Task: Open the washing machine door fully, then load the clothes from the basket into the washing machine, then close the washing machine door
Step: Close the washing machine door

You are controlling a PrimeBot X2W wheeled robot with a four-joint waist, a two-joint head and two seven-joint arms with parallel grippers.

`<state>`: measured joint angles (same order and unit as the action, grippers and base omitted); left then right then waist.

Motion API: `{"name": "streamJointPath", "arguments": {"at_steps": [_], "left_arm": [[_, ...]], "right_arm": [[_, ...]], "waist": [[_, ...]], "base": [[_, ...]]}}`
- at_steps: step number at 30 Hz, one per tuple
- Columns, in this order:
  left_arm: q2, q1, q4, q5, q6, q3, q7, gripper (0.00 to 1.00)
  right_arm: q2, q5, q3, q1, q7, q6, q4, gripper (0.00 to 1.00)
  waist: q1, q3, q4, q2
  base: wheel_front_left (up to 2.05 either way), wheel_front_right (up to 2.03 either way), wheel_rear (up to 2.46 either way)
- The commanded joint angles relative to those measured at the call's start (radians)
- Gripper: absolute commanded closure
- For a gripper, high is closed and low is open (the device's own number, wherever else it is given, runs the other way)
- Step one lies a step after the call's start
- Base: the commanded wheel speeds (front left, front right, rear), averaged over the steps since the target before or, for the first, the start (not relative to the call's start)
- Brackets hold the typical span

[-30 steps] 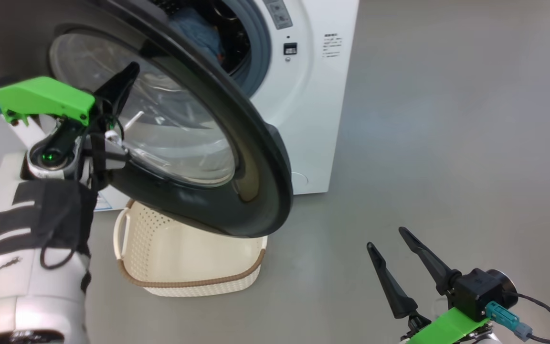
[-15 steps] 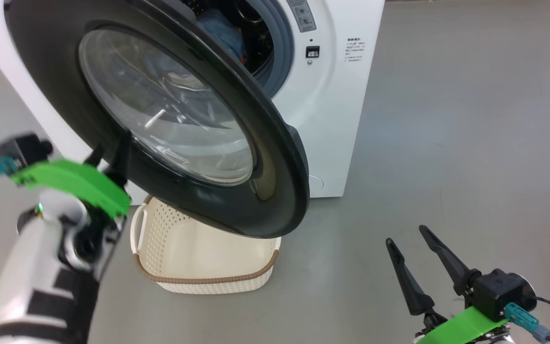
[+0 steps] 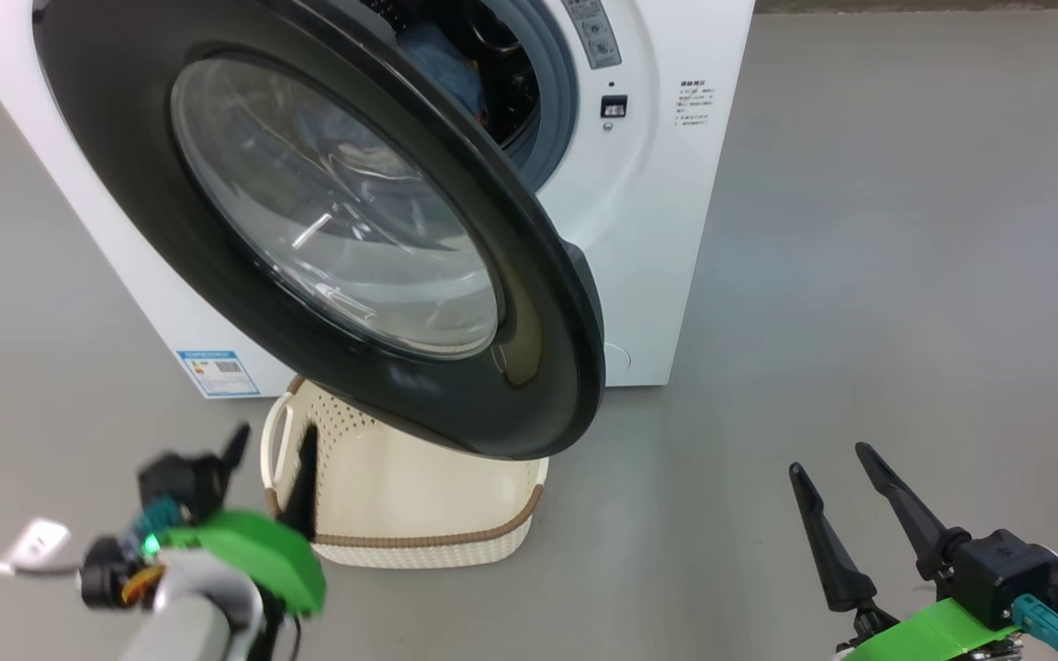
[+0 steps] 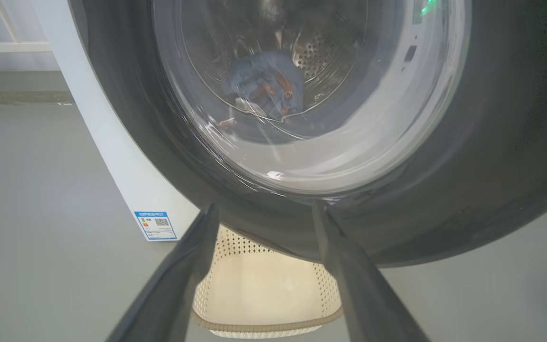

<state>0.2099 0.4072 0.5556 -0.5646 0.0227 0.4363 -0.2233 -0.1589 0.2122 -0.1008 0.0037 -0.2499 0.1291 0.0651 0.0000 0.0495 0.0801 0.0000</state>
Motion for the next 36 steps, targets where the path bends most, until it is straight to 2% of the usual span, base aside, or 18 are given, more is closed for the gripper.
{"name": "streamJointPath", "arguments": {"at_steps": [1,5,11,17,22,34,36], "left_arm": [[0.026,-0.024,-0.024,0.038,0.023,-0.019,-0.026,0.00],[0.014,-0.091,-0.035,0.070,0.037,-0.022,-0.037,0.00],[-0.014,-0.217,-0.131,0.136,0.043,-0.094,-0.038,0.00],[-0.057,-0.308,-0.237,0.208,0.019,-0.202,-0.038,0.00],[-0.090,-0.354,-0.265,0.263,-0.003,-0.283,-0.038,0.00],[-0.145,-0.362,-0.285,0.343,-0.063,-0.380,-0.038,0.00],[-0.150,-0.362,-0.286,0.350,-0.070,-0.389,-0.038,0.00]], "right_arm": [[-0.005,-0.017,-0.009,0.002,-0.012,0.002,-0.025,0.00],[-0.003,-0.022,0.003,0.013,-0.012,0.002,-0.021,0.00],[0.000,-0.031,0.031,0.032,-0.012,0.002,-0.016,0.00],[-0.001,-0.044,0.068,0.049,-0.012,0.002,-0.010,0.00],[0.001,-0.052,0.087,0.052,-0.012,0.002,-0.008,0.00],[0.005,-0.051,0.104,0.046,-0.012,0.002,-0.006,0.00],[0.003,-0.051,0.100,0.044,-0.012,0.002,-0.004,0.72]], "waist": [[0.0000,-0.009,-0.003,0.0000],[0.0000,-0.019,-0.007,0.0000],[0.0000,-0.032,-0.011,0.0000],[0.0000,-0.033,-0.008,0.0000],[0.0000,-0.029,-0.006,0.0000],[0.0000,-0.012,-0.002,0.0000],[0.0000,-0.011,-0.002,0.0000]], "base": [[0.00,0.00,0.00],[0.00,0.00,0.00],[0.00,0.00,0.00],[0.00,0.00,0.00],[0.00,0.00,0.00],[0.00,0.00,0.00],[0.00,0.00,0.00]]}}
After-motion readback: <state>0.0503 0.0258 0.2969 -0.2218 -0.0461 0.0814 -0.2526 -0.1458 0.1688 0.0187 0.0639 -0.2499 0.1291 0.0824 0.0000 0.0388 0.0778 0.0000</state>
